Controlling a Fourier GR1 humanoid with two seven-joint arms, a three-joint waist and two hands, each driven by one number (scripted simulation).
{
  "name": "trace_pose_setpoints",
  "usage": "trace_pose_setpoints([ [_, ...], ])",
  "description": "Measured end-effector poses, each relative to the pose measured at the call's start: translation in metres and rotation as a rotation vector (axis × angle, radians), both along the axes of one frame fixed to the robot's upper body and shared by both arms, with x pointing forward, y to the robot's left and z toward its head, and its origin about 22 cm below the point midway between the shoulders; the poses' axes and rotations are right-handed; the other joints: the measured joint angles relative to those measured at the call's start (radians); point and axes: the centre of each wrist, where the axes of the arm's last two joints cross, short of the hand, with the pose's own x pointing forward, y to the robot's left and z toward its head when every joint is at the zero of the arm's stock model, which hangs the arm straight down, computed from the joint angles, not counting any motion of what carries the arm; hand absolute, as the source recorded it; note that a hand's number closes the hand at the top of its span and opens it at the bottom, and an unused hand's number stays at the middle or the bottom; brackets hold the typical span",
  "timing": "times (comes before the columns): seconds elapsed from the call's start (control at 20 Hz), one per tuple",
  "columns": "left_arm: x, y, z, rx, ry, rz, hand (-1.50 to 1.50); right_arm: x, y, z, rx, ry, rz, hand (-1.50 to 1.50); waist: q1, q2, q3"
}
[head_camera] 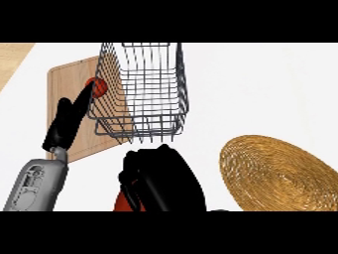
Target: Pick the bell pepper from the placemat and place it in the basket
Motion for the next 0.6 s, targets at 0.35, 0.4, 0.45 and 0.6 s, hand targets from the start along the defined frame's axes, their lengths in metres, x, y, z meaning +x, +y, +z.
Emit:
trace_pose_setpoints([
  [0.35,0.000,0.001,-0.003,0.009,0.003,0.013,0.00,-0.005,0.018,0.069,0.132,-0.025,-0.083,1.50,-0.007,-0.005,-0.004],
  [0.4,-0.001,0.002,-0.003,0.008,0.004,0.016,0.00,-0.005,0.021,0.080,0.141,-0.028,-0.091,1.50,-0.007,-0.006,-0.004],
  [0.45,-0.001,0.002,-0.003,0.010,0.002,0.015,0.00,-0.004,0.025,0.089,0.149,-0.036,-0.100,1.50,-0.006,-0.007,-0.004],
  [0.6,0.000,0.002,-0.003,0.011,0.005,0.012,0.00,0.004,0.037,0.120,0.162,-0.074,-0.118,1.50,-0.008,-0.006,-0.005],
])
